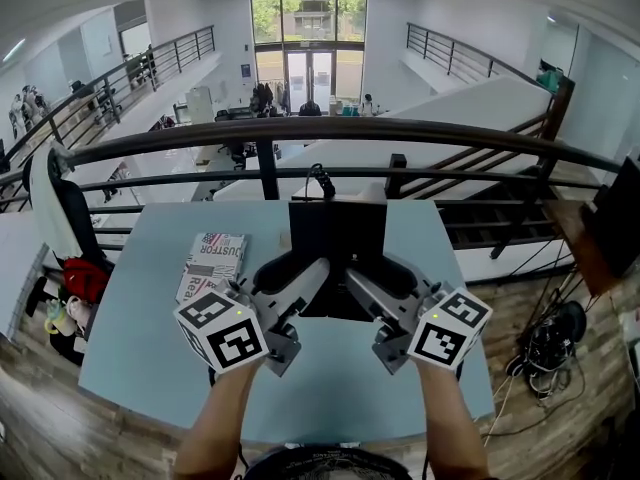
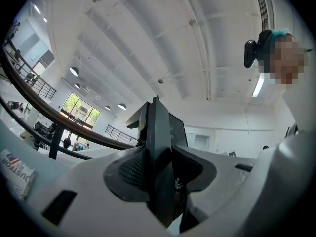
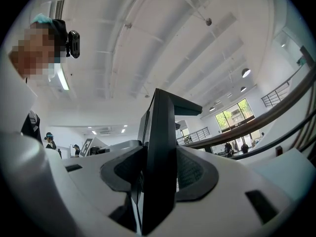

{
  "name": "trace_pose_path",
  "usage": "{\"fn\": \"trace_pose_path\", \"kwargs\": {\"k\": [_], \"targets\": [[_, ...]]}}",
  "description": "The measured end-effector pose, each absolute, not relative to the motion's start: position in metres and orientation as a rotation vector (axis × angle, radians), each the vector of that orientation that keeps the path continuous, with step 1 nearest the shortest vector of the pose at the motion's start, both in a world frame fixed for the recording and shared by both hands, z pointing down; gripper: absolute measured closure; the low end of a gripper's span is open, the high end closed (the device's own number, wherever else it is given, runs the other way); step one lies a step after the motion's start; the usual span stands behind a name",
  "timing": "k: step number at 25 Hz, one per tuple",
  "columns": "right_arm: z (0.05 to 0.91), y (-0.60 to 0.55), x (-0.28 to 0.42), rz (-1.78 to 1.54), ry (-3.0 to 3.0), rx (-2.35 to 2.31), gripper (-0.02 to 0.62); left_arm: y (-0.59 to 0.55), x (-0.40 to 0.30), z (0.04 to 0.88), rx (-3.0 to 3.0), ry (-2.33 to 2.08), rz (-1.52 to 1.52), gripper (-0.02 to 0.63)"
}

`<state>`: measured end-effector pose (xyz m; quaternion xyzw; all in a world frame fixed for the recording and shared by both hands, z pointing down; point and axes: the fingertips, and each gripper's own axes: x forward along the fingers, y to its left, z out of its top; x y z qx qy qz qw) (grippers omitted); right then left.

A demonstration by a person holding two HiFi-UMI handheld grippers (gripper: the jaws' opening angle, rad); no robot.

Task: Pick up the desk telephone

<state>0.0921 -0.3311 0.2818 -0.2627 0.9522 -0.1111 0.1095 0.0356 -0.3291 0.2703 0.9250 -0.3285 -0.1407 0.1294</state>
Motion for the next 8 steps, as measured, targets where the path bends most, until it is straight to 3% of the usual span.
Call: {"fn": "trace_pose_path", "kwargs": {"k": [8], "targets": [[0.2840,-0.3353,0.0914,-0.336,2.799,-0.771,0.399,-0.3332,0.0352,0.2726,2.671,-0.950,-0.417,0.453]]}}
